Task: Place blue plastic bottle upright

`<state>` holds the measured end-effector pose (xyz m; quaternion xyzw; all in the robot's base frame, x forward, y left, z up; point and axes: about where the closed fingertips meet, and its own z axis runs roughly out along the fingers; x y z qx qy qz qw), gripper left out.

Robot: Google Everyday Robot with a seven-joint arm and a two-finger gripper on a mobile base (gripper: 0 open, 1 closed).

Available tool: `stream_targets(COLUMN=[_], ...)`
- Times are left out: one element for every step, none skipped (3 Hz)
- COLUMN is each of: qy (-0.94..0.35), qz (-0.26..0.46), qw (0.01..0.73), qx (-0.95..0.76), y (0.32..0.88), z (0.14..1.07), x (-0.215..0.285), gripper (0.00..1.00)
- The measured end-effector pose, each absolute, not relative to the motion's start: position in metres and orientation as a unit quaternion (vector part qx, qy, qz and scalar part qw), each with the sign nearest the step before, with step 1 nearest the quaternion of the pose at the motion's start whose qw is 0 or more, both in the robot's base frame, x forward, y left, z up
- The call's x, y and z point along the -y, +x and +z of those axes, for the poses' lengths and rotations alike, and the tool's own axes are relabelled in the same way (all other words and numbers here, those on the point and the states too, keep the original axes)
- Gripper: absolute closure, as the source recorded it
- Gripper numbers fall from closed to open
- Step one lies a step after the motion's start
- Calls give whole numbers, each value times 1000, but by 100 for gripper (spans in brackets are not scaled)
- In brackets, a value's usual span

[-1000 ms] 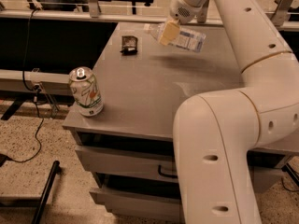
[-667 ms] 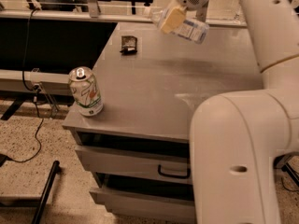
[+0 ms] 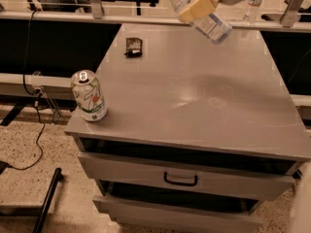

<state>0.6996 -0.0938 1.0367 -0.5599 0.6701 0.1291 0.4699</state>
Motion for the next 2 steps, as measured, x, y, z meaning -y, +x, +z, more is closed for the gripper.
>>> stream_targets(qy=[-555,-557], qz=[145,146], qw=[456,454], qx=[-680,-680], y=[689,690], z=[1008,1007], x=[94,92], gripper=[100,100])
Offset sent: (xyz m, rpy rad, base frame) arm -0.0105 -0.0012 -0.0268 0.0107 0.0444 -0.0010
